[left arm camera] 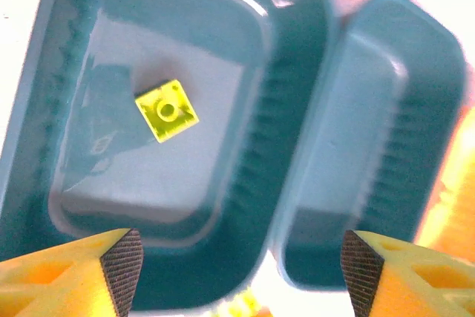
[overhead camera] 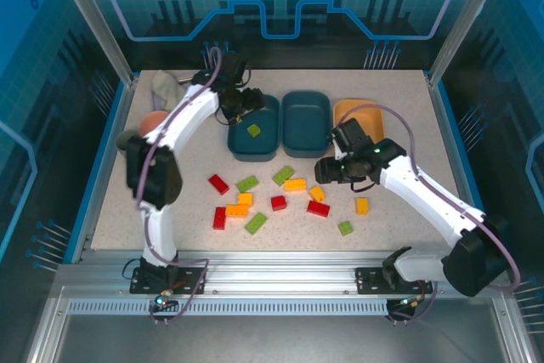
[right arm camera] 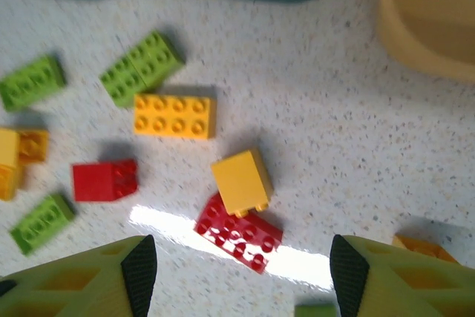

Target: Sort the legos into containers by color

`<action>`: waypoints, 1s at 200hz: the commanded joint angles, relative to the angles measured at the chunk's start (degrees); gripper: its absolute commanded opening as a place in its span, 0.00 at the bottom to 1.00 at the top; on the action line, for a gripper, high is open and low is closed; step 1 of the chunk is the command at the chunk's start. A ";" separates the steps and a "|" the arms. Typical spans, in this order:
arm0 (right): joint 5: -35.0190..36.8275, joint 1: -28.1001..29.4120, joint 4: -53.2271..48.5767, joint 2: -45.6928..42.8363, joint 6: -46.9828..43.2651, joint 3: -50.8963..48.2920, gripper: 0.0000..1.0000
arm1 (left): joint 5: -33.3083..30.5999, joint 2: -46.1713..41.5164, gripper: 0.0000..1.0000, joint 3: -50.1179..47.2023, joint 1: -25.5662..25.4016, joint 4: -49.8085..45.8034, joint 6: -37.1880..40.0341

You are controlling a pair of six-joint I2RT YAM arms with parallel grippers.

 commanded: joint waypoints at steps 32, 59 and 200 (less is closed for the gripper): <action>-0.04 5.41 -2.72 13.49 -5.76 3.59 0.65 | 10.49 -27.78 0.82 -32.95 -5.06 13.30 -4.99; 1.15 5.27 -0.79 15.97 -5.16 3.17 0.65 | 10.82 -38.96 0.84 -45.72 -6.95 16.51 -8.41; 0.12 -15.10 -1.63 2.08 8.44 -17.86 0.69 | 16.15 -36.17 0.86 -50.66 -18.62 30.52 -10.80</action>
